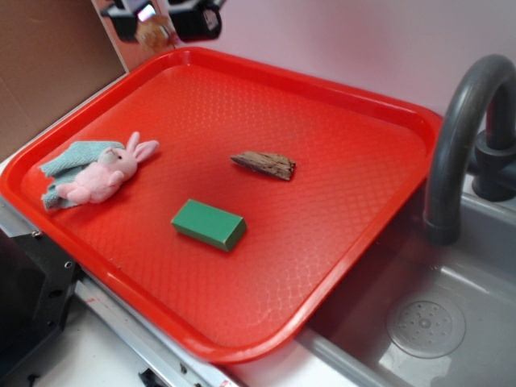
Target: Grab the shell.
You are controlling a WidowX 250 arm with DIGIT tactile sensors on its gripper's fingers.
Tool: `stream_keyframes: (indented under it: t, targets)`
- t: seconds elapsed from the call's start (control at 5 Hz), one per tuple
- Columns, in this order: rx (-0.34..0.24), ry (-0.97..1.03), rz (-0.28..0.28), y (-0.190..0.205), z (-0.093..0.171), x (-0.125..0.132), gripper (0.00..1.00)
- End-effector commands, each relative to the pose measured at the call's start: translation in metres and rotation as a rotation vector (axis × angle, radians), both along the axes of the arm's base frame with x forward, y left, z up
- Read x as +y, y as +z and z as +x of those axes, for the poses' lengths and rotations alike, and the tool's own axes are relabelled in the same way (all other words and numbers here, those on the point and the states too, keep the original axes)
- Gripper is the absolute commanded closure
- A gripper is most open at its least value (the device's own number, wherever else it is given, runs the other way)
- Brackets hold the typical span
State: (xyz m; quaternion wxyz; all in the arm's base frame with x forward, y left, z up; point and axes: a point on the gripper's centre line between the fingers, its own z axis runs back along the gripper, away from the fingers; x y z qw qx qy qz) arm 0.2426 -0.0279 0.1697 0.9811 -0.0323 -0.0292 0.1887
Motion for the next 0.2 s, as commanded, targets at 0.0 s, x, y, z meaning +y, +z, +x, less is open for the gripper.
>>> stream_keyframes:
  t: [0.0]
  targets:
    - [-0.062, -0.069, 0.041, 0.0180, -0.0138, 0.0027, 1.00]
